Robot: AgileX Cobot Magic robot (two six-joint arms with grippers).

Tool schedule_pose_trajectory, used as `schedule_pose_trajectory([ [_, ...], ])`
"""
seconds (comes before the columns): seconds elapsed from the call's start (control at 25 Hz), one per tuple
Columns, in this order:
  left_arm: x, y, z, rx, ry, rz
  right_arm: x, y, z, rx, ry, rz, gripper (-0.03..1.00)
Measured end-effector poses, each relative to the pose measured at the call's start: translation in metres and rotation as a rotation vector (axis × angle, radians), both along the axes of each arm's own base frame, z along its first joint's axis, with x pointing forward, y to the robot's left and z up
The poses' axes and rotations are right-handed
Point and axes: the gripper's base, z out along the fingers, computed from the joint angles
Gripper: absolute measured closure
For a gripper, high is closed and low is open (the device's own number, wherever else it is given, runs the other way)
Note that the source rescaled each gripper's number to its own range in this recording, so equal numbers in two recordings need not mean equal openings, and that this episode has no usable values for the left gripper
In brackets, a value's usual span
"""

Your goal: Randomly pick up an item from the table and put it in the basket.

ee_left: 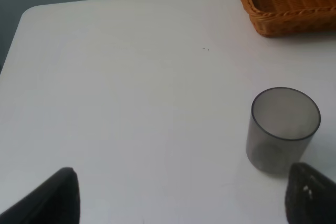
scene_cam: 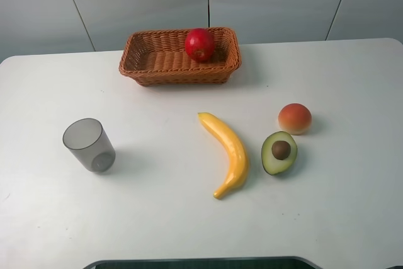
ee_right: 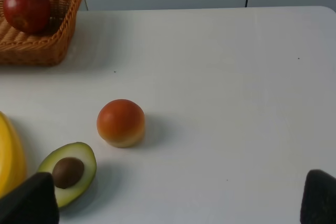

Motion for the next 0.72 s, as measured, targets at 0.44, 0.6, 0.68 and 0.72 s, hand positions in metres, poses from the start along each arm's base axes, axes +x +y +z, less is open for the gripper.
schedule_pose_trajectory([
  [0.44,0.0,0.0,0.0,0.002,0.0,-0.001,0.0,0.0,0.0,0.0,0.0,0.0,-0.03],
  [0.6,0.0,0.0,0.0,0.0,0.0,0.0,0.0,0.0,0.0,0.0,0.0,0.0,-0.03],
  [0.68,0.0,0.0,0.0,0.0,0.0,0.0,0.0,0.0,0.0,0.0,0.0,0.0,-0.03],
  [0.72,0.0,0.0,0.0,0.0,0.0,0.0,0.0,0.0,0.0,0.0,0.0,0.0,-0.03],
])
